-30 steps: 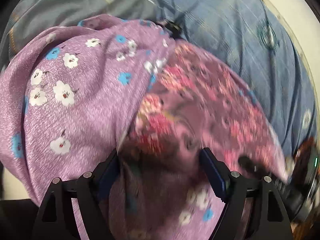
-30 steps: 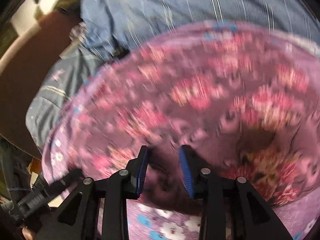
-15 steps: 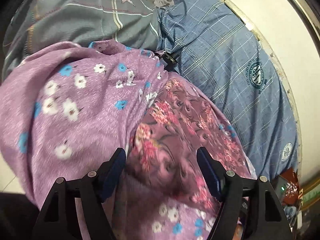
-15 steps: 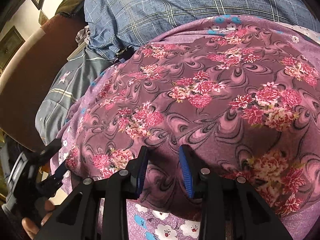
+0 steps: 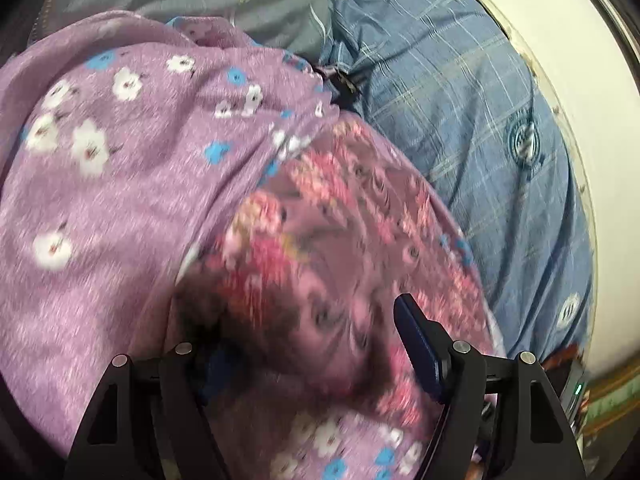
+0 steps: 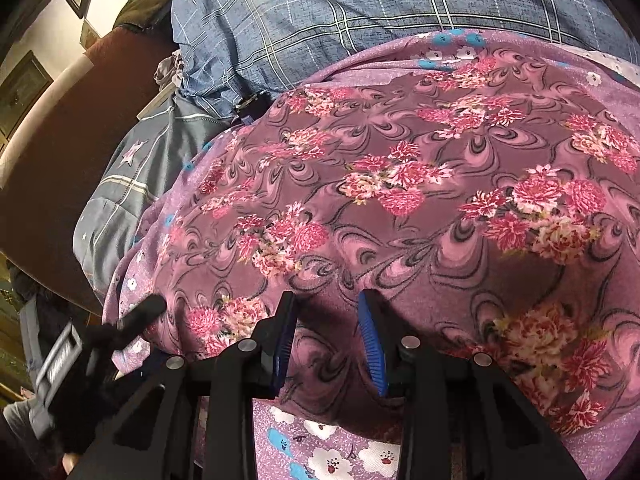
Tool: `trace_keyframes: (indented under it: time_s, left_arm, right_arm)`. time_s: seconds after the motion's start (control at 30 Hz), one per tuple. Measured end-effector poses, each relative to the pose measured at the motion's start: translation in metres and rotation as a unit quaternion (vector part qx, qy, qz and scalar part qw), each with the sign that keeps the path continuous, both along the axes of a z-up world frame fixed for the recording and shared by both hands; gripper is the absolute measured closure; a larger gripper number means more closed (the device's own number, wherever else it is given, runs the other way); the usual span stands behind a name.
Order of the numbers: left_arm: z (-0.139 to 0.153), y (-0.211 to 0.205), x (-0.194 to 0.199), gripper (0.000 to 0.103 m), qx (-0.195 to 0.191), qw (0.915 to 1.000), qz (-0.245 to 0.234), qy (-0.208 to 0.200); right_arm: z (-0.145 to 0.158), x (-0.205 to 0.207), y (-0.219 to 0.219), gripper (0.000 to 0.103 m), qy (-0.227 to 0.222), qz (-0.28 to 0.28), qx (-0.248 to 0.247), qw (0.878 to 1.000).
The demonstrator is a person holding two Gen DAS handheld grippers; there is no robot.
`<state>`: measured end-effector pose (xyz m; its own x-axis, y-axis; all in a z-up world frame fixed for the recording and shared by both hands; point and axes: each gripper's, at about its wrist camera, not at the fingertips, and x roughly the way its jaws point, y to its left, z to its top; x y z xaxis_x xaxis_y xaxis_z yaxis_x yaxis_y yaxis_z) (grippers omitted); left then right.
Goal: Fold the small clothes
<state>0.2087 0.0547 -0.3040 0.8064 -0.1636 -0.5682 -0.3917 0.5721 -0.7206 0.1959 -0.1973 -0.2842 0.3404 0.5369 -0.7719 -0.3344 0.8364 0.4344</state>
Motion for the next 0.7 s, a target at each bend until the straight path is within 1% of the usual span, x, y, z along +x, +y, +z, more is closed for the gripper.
trace_keyframes:
  time_s: [0.03, 0.1, 0.17, 0.2, 0.23, 0.27, 0.3, 0.33, 0.37, 0.4, 0.43, 0.47, 0.53, 0.57, 0.6, 0.7]
  left_arm:
    - [0.001, 0.003, 0.004, 0.032, -0.005, 1.0000, 0.005, -0.005]
    - [0.006, 0.007, 0.011, 0.038, -0.007, 0.9998, 0.005, -0.019]
    - [0.009, 0.009, 0.017, 0.048, -0.008, 0.9996, 0.003, -0.027]
    - [0.011, 0.009, 0.019, 0.053, -0.002, 0.9995, 0.002, -0.032]
    - [0.011, 0.008, 0.022, 0.065, 0.009, 0.9994, -0.002, -0.033]
    - [0.011, 0.005, 0.024, 0.078, 0.023, 0.9991, -0.010, -0.033]
    - [0.012, 0.002, 0.029, 0.079, 0.034, 0.9987, -0.018, -0.034]
    - [0.015, -0.002, 0.037, 0.082, 0.042, 0.9981, -0.024, -0.039]
    - [0.019, -0.004, 0.039, 0.086, 0.053, 0.9974, -0.029, -0.039]
    - [0.023, -0.008, 0.042, 0.087, 0.070, 0.9963, -0.034, -0.035]
    - [0.030, -0.014, 0.045, 0.090, 0.097, 0.9938, -0.043, -0.033]
    - [0.036, -0.018, 0.046, 0.092, 0.110, 0.9920, -0.049, -0.039]
    - [0.049, -0.028, 0.046, 0.092, 0.132, 0.9883, -0.060, -0.046]
    - [0.059, -0.038, 0.046, 0.093, 0.156, 0.9839, -0.069, -0.052]
    - [0.067, -0.046, 0.047, 0.093, 0.171, 0.9806, -0.078, -0.057]
    - [0.094, -0.078, 0.051, 0.094, 0.221, 0.9660, -0.111, -0.076]
  right_arm:
    - [0.000, 0.001, 0.000, 0.069, 0.001, 0.001, 0.002, 1.000]
    - [0.000, 0.002, -0.001, 0.069, 0.002, 0.001, 0.005, 1.000]
    - [0.000, 0.002, -0.001, 0.070, 0.002, 0.002, 0.006, 1.000]
    - [0.000, 0.002, 0.000, 0.070, 0.001, 0.001, 0.007, 1.000]
    - [0.000, 0.002, 0.000, 0.070, -0.001, 0.001, 0.007, 1.000]
    - [0.000, 0.002, 0.000, 0.073, -0.003, 0.002, 0.006, 1.000]
    - [0.001, 0.001, 0.001, 0.082, -0.007, 0.003, 0.002, 1.000]
    - [0.001, 0.001, 0.002, 0.087, -0.013, 0.003, -0.009, 1.000]
    - [0.001, 0.001, 0.002, 0.093, -0.018, 0.004, -0.019, 1.000]
    - [0.001, 0.002, 0.001, 0.097, -0.018, 0.002, -0.020, 1.000]
    - [0.001, 0.004, -0.003, 0.098, -0.012, -0.003, -0.011, 1.000]
    - [0.002, 0.005, -0.006, 0.102, -0.008, -0.006, -0.003, 1.000]
    - [0.004, 0.008, -0.013, 0.103, -0.008, -0.015, 0.000, 1.000]
    - [0.007, 0.010, -0.020, 0.103, -0.010, -0.027, 0.003, 1.000]
    - [0.009, 0.011, -0.026, 0.103, -0.013, -0.038, 0.007, 0.999]
    - [0.020, 0.019, -0.056, 0.102, -0.022, -0.085, 0.032, 0.996]
